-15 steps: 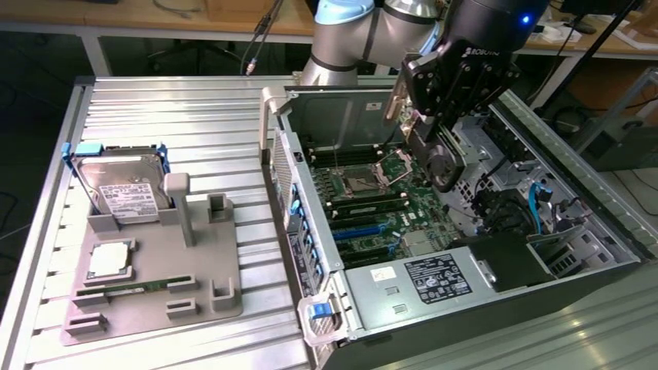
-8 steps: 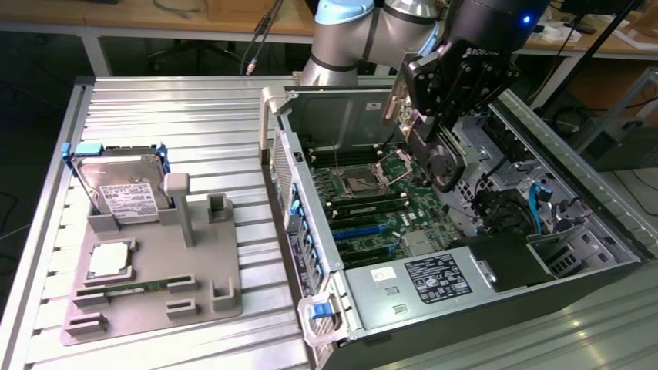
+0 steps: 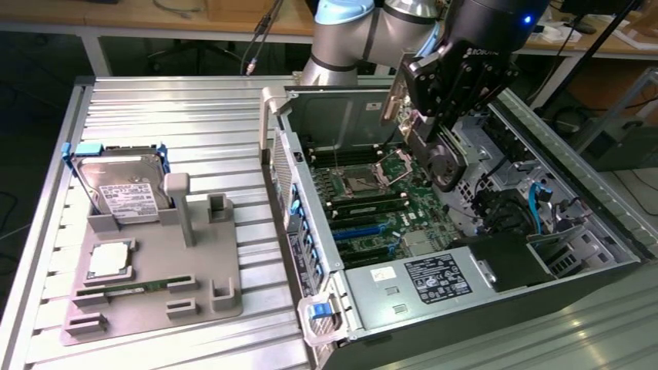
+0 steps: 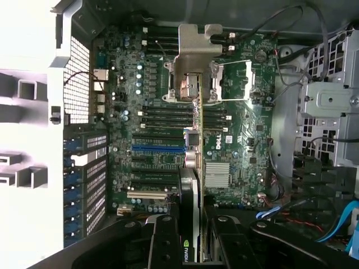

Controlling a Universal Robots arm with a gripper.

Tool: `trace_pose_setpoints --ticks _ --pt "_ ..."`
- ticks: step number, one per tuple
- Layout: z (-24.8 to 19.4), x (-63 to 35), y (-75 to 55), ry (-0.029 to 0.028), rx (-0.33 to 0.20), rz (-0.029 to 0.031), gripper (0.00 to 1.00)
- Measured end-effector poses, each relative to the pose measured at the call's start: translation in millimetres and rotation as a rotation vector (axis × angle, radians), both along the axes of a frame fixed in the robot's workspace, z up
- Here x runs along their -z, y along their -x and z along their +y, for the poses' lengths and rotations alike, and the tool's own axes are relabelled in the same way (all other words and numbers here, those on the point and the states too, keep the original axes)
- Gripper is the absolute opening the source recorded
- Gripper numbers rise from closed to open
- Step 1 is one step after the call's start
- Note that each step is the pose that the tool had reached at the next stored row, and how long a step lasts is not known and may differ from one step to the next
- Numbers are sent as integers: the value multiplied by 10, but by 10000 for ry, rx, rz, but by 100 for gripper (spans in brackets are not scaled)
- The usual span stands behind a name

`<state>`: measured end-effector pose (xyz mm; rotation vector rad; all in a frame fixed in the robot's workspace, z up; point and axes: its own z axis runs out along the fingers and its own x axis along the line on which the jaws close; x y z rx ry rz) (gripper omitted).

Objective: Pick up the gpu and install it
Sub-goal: 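Insert the gpu into the slot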

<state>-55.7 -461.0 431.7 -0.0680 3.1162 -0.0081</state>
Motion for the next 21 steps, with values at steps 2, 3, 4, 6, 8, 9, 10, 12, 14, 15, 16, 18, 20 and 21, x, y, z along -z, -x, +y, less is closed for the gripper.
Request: trace_pose_setpoints --ticks 2,3,4,6,8,9,10,12,14,15,16,18,20,21 --pt "0 0 0 0 -73 1 27" --pt "0 0 1 0 -111 1 27" --pt "0 0 1 0 -135 0 27" --pt "0 0 1 0 -185 0 27" --pt "0 0 0 0 -256 1 27" --pt "0 0 0 0 -283 0 27" --pt "0 0 0 1 -310 1 27" --pt "0 0 0 0 -367 1 27" --pt "0 0 0 0 -418 0 27" --pt "0 0 0 0 -440 0 27" --pt "0 0 0 0 -466 0 27" --pt "0 0 1 1 -516 1 27" --pt "0 0 0 0 -567 1 27" --pt "0 0 0 0 -592 0 27"
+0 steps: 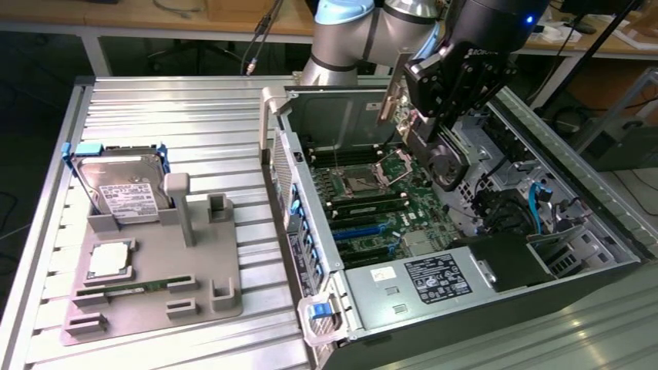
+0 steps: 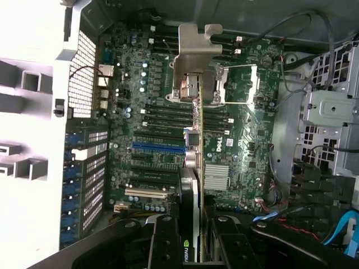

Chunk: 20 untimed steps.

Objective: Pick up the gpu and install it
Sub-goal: 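Insert the gpu into the slot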

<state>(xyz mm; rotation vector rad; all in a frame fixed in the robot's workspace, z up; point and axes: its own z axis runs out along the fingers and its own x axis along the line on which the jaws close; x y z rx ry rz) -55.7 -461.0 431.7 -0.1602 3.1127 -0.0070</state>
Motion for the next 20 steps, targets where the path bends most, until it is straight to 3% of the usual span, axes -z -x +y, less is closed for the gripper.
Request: trace_pose_setpoints --ticks 20 --pt "0 0 0 0 -533 0 27"
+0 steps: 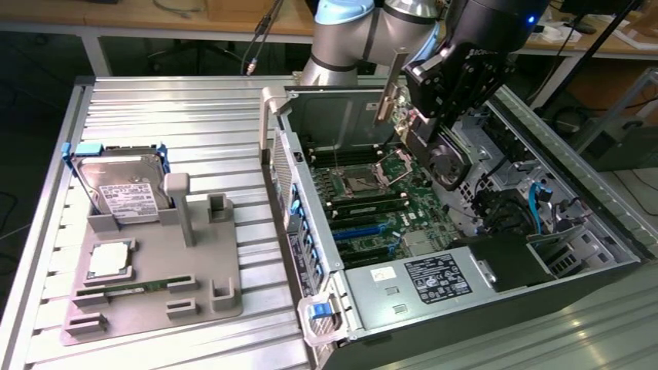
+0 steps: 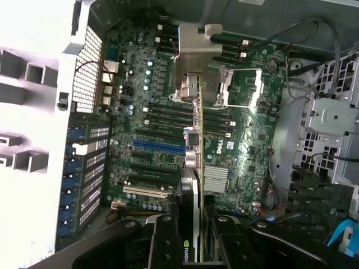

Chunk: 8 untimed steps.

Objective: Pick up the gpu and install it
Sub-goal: 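Insert the gpu into the slot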

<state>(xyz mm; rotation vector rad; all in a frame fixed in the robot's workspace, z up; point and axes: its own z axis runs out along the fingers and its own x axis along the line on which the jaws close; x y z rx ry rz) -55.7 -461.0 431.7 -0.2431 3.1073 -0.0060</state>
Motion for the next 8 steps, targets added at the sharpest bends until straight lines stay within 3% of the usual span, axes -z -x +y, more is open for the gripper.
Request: trace_pose_setpoints --ticks 8 --pt "0 0 0 0 -255 0 27"
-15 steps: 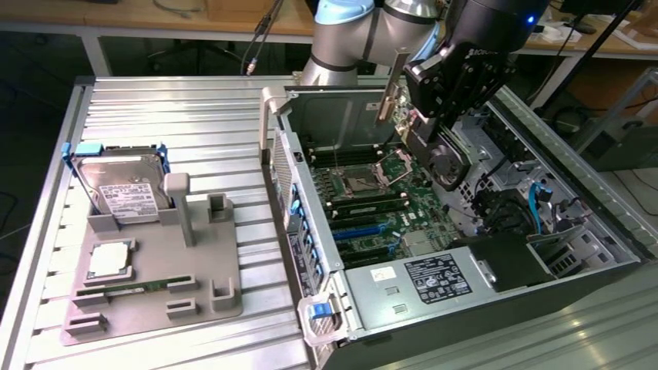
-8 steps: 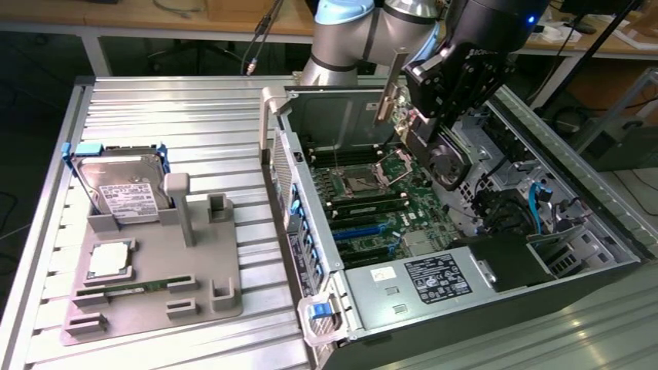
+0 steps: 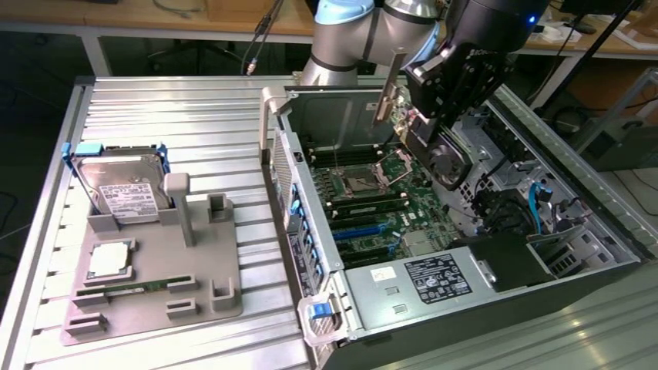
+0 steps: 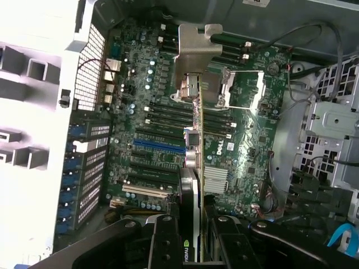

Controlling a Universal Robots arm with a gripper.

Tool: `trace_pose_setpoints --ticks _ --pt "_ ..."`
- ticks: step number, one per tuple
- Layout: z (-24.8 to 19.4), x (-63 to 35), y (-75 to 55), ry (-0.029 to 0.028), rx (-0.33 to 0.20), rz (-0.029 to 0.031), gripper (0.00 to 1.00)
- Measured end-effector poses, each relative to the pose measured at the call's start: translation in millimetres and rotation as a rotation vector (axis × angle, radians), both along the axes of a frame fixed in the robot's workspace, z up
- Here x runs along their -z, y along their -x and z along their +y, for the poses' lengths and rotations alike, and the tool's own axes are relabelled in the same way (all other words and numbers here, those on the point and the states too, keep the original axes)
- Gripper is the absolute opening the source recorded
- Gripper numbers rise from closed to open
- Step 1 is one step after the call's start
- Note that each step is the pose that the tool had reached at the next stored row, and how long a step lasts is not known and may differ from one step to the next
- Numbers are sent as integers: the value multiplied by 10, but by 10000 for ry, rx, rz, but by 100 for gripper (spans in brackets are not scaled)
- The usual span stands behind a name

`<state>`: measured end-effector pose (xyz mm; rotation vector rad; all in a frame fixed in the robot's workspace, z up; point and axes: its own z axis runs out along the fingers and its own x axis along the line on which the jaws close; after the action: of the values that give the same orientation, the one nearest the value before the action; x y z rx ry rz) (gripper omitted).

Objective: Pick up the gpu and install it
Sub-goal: 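Insert the gpu into the slot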

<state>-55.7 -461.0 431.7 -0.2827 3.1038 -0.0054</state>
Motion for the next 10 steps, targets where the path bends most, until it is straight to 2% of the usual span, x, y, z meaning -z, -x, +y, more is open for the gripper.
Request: trace_pose_setpoints --ticks 10 --pt "0 0 0 0 -393 0 27"
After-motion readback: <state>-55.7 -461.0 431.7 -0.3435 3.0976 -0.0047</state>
